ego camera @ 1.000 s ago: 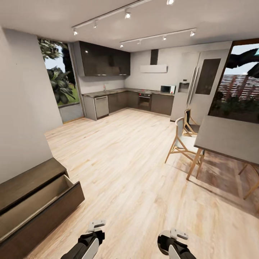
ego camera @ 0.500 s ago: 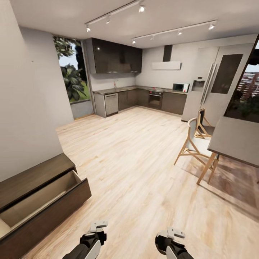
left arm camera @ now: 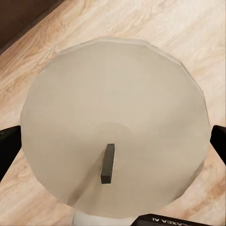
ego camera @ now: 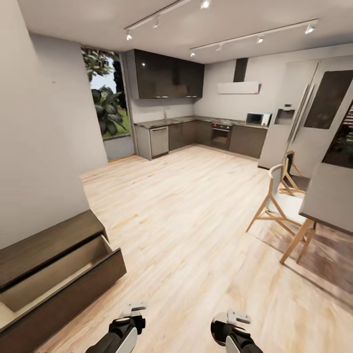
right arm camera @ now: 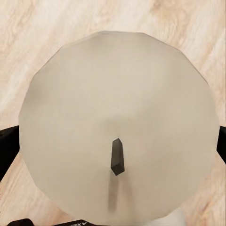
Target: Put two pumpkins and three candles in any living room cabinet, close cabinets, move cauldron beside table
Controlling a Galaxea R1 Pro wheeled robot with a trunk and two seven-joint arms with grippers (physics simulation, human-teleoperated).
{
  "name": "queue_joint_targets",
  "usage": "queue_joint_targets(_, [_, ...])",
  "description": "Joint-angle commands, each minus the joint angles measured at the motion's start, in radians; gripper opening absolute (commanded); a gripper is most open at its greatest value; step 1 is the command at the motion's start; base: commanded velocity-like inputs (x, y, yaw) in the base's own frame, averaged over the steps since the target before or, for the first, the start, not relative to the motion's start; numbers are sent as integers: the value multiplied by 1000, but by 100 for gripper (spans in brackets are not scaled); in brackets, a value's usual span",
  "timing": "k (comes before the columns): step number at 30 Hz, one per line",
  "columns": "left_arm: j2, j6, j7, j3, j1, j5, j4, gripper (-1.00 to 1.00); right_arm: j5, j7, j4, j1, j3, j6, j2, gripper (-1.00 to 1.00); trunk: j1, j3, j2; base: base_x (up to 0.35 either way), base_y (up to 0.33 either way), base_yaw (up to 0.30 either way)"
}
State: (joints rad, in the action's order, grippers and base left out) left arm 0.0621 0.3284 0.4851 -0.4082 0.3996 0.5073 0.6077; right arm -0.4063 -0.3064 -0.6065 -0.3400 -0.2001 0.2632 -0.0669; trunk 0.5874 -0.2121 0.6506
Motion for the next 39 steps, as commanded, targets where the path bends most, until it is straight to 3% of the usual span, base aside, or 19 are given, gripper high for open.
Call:
queue_joint_targets(1, [-1,3,9,-6,1,6,1,-100,-8,-10,-3,-1,-5,4,1,-100,1,-2,1,112,-1,252])
queue_joint_targets(32, [1,3,9,-6,1,8,1,-100,-8,-10,-3,-1,-5,4,1,-100,1,-2,1,36,-39,285])
queue_joint_targets(39, [30,4,10,-5,1,7,2,-100,-8,-10,-3,-1,-5,4,1,-100,-7,5,-13,0,0,288])
